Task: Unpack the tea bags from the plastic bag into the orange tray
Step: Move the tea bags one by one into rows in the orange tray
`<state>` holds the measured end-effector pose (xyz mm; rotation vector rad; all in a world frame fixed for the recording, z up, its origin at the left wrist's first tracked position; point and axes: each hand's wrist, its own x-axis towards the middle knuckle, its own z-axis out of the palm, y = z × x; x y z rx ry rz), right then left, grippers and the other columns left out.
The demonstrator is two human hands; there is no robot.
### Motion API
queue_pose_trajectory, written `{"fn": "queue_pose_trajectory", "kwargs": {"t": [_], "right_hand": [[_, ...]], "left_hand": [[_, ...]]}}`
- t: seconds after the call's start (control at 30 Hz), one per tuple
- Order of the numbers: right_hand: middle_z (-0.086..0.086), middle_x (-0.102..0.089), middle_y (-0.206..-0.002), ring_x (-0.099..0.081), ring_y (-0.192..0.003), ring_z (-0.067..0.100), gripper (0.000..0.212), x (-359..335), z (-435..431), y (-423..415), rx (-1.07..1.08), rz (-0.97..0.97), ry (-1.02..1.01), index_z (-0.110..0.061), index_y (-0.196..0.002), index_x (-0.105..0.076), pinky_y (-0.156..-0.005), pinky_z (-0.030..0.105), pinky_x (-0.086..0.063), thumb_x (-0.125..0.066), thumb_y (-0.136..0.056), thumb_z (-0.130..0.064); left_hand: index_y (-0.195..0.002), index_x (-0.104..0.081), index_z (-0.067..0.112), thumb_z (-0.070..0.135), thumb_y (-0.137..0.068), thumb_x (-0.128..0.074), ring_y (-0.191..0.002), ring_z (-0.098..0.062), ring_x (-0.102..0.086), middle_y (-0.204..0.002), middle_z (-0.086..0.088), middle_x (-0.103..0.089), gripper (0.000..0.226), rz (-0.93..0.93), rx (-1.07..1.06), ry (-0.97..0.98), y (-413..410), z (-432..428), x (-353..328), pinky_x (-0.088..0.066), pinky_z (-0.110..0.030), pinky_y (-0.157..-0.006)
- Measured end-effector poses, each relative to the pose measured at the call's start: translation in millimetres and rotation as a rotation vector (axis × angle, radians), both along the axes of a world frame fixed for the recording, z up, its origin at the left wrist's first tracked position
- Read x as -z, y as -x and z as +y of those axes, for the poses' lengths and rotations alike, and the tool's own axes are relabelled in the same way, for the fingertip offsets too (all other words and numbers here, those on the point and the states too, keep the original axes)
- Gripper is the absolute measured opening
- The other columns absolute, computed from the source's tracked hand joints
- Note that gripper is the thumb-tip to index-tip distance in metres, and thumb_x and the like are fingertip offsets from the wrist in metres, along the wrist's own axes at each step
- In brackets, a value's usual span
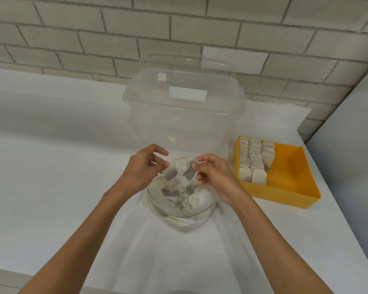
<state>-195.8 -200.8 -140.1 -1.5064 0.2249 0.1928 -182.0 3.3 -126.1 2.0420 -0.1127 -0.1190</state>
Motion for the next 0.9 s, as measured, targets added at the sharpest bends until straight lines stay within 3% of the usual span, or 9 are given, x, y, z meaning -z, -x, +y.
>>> {"fn": "queue_pose_trajectory", "kwargs": {"t": [0.13, 0.27, 0.37, 0.43, 0.57, 0.7, 0.77, 0.83, 0.9], "right_hand": [[0.007, -0.065, -0.068, -0.062, -0.057, 0.012, 0.011, -6, -1, 9, 0.060, 0.117, -0.315, -0.003, -0.094, -0.065, -0.056, 0.021, -0.054, -0.060, -0.087, 0.005], [0.014, -0.069, -0.068, -0.070, -0.062, 0.016, 0.009, -12, 3, 15, 0.145, 0.230, -0.613, 0.003, -0.082, -0.062, -0.057, 0.021, -0.057, -0.057, -0.087, 0.008], [0.016, -0.071, -0.078, -0.072, -0.068, 0.019, 0.004, -13, 8, 19, 0.130, 0.300, -0.734, 0.001, -0.084, -0.062, -0.058, 0.024, -0.059, -0.059, -0.087, 0.002], [0.014, -0.072, -0.087, -0.072, -0.074, 0.019, 0.003, -13, 10, 21, 0.092, 0.316, -0.740, -0.004, -0.084, -0.064, -0.061, 0.024, -0.059, -0.062, -0.087, -0.004], [0.009, -0.072, -0.089, -0.071, -0.078, 0.018, 0.005, -15, 12, 26, -0.008, 0.233, -0.505, -0.007, -0.090, -0.066, -0.064, 0.024, -0.057, -0.067, -0.085, -0.010], [0.003, -0.067, -0.094, -0.066, -0.080, 0.013, 0.019, -23, 5, 23, -0.064, -0.017, 0.092, -0.017, -0.102, -0.064, -0.067, 0.023, -0.051, -0.071, -0.085, -0.019], [-0.003, -0.063, -0.096, -0.062, -0.078, 0.009, 0.024, -30, 1, 18, -0.022, -0.184, 0.360, -0.024, -0.106, -0.062, -0.069, 0.021, -0.049, -0.072, -0.084, -0.027], [-0.004, -0.062, -0.101, -0.059, -0.078, 0.008, 0.024, -36, -2, 14, -0.005, -0.338, 0.488, -0.028, -0.108, -0.063, -0.073, 0.019, -0.047, -0.070, -0.085, -0.029], [-0.005, -0.064, -0.099, -0.057, -0.077, 0.003, 0.016, -41, -5, 10, 0.001, -0.436, 0.503, -0.029, -0.103, -0.068, -0.073, 0.017, -0.045, -0.069, -0.086, -0.026]], "left_hand": [[-0.090, -0.062, 0.017, 0.008, -0.089, -0.062, -0.071, -0.017, -0.065, -0.080, -0.005, -0.069, 0.010, -0.020, 0.041, 0.003, 3, -8, -5, -0.053, -0.021, -0.063], [-0.084, -0.071, 0.019, 0.007, -0.088, -0.063, -0.073, -0.013, -0.067, -0.083, 0.001, -0.071, 0.014, -0.025, 0.142, -0.015, 5, -14, -10, -0.054, -0.026, -0.073], [-0.080, -0.072, 0.021, 0.023, -0.086, -0.070, -0.073, -0.012, -0.065, -0.077, 0.004, -0.071, 0.007, -0.021, 0.186, 0.033, 7, -20, -13, -0.048, -0.025, -0.076], [-0.077, -0.071, 0.021, 0.033, -0.083, -0.072, -0.072, -0.014, -0.063, -0.074, 0.003, -0.070, 0.014, -0.035, 0.195, 0.068, 8, -23, -15, -0.045, -0.023, -0.074], [-0.082, -0.072, 0.016, 0.029, -0.083, -0.072, -0.077, -0.023, -0.064, -0.079, -0.005, -0.071, 0.014, -0.118, 0.160, 0.081, 3, -27, -18, -0.045, -0.019, -0.072], [-0.083, -0.072, 0.017, 0.028, -0.082, -0.074, -0.079, -0.022, -0.065, -0.080, -0.004, -0.072, 0.011, -0.148, 0.161, 0.014, -6, -26, -26, -0.049, -0.027, -0.074], [-0.080, -0.071, 0.020, 0.026, -0.082, -0.074, -0.077, -0.017, -0.064, -0.077, 0.000, -0.071, 0.007, -0.187, 0.191, -0.077, -11, -26, -32, -0.048, -0.022, -0.073], [-0.080, -0.071, 0.021, 0.023, -0.083, -0.073, -0.075, -0.013, -0.064, -0.076, 0.002, -0.070, 0.003, -0.218, 0.243, -0.175, -14, -28, -39, -0.046, -0.016, -0.070], [-0.083, -0.072, 0.018, 0.022, -0.083, -0.073, -0.076, -0.012, -0.064, -0.077, 0.002, -0.070, 0.003, -0.241, 0.310, -0.251, -18, -31, -46, -0.049, -0.020, -0.072]]}}
